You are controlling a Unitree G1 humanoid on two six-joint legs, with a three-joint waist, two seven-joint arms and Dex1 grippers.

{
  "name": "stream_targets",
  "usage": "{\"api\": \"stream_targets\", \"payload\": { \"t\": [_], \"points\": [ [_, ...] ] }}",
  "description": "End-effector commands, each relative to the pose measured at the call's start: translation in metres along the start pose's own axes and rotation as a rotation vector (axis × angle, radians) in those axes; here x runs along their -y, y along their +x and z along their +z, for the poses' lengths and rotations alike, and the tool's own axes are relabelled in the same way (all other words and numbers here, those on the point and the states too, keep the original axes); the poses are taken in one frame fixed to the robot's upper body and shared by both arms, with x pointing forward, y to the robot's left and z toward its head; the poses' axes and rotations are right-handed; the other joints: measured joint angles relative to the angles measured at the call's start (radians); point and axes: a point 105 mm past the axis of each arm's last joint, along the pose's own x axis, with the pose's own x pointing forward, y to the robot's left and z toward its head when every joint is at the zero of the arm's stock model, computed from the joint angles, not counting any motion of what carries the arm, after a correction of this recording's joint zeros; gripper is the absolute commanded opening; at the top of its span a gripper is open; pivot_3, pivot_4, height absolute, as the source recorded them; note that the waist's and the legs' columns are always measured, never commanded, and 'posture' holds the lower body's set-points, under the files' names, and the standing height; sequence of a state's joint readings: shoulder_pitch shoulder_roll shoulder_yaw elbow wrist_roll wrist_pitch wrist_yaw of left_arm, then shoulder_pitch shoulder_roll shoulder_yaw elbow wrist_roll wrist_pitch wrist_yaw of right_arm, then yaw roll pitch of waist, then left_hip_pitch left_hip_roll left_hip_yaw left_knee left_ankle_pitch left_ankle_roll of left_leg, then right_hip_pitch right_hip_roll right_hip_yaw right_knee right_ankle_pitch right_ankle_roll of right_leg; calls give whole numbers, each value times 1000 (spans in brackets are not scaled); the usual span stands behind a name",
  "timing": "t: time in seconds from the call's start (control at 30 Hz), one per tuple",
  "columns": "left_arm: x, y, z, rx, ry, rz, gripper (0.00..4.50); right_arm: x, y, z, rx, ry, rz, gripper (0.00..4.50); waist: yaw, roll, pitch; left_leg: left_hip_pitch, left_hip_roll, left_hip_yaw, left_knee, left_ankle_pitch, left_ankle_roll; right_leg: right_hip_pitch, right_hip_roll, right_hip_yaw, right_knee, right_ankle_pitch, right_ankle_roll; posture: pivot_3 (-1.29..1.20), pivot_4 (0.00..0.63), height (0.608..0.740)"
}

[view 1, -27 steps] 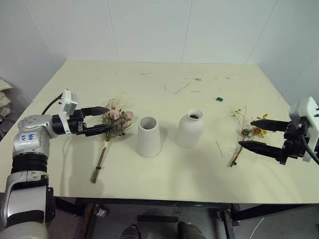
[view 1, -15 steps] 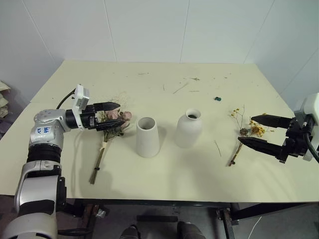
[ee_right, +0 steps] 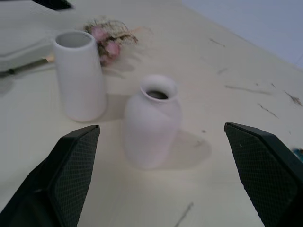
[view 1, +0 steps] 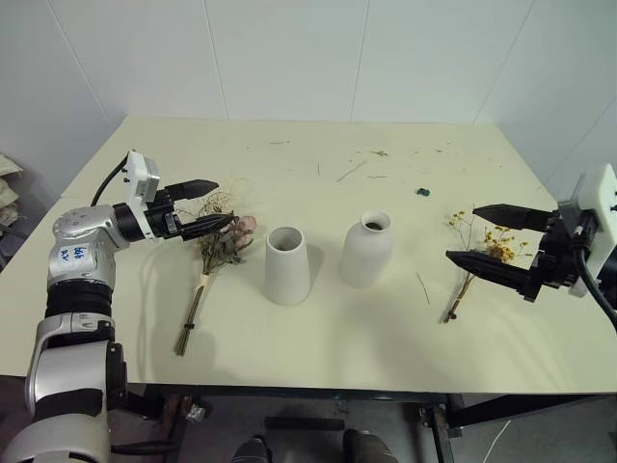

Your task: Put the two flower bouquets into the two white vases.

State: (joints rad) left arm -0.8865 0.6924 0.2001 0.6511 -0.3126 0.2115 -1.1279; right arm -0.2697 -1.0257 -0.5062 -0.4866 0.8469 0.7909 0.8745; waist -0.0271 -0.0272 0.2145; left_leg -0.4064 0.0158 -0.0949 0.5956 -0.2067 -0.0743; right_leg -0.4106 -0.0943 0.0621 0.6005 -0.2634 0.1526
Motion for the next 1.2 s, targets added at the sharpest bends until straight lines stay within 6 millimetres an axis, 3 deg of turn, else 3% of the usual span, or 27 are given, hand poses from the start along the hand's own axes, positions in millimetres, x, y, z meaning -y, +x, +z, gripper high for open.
{"api": "stream_targets", "payload": {
  "t": [0.03,0.23,0.57,0.73,1.2],
  "points": [
    [-5,-8,2,-128,-20,127,4500,-1,-3,13,57,-69,52,4447,-2,0,0,0,0,0,0,0,0,0,0,0,0,0,0,0,150,740],
    [13,-17,4,-264,-130,292,4500,5,-1,12,39,-111,193,4447,-3,0,0,1,0,0,1,0,0,0,0,0,2,0,0,0,150,740],
    [50,-40,-26,-633,-299,370,4500,17,20,9,28,-135,282,4447,-7,0,0,1,0,0,1,0,0,0,0,0,1,-1,-1,0,150,740],
    [56,-37,-36,-737,-335,380,4500,19,28,9,24,-128,295,4447,-2,0,0,1,0,0,1,0,-1,0,0,0,1,-1,-1,0,150,740],
    [47,-18,-70,-821,-426,431,4500,19,28,9,23,-119,259,4447,-2,0,0,0,0,0,0,-1,-1,-1,0,0,0,-1,-1,0,150,740]
  ]
}}
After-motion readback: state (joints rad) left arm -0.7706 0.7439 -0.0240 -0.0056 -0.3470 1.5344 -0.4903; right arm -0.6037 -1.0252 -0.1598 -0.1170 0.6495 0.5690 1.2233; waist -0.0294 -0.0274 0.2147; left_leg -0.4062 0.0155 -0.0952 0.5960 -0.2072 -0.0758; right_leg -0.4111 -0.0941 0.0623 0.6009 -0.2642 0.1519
